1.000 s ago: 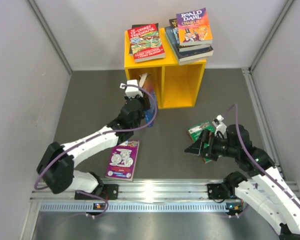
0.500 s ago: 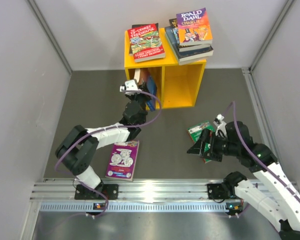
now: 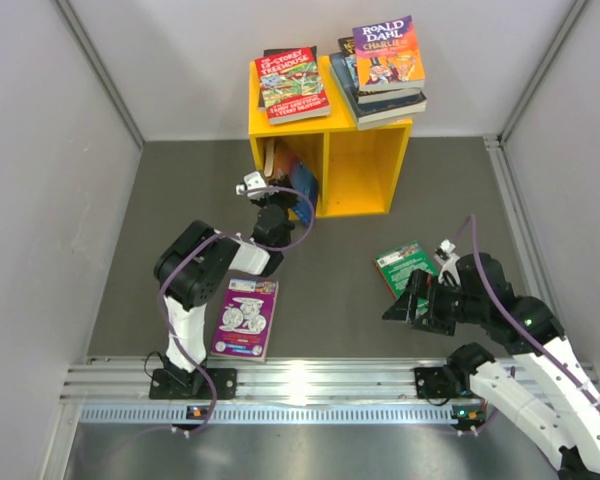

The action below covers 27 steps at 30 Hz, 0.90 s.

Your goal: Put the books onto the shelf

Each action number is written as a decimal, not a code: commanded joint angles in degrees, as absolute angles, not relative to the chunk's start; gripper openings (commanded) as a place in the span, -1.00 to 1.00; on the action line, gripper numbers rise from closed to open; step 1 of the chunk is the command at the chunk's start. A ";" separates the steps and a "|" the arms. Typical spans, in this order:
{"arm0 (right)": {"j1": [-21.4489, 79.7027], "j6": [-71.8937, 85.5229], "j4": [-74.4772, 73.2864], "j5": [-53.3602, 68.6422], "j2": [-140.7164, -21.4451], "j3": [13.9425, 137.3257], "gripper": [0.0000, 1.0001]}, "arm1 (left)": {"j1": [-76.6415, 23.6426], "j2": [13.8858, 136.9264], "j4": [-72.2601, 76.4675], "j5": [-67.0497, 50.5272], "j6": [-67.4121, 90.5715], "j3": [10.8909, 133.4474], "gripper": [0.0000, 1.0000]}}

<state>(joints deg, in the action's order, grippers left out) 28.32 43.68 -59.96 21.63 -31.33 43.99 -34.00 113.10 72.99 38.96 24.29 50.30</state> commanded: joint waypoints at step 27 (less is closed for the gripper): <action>27.51 43.06 -51.25 23.73 -30.94 40.70 0.99 | -35.95 102.06 77.01 36.48 25.49 50.28 0.83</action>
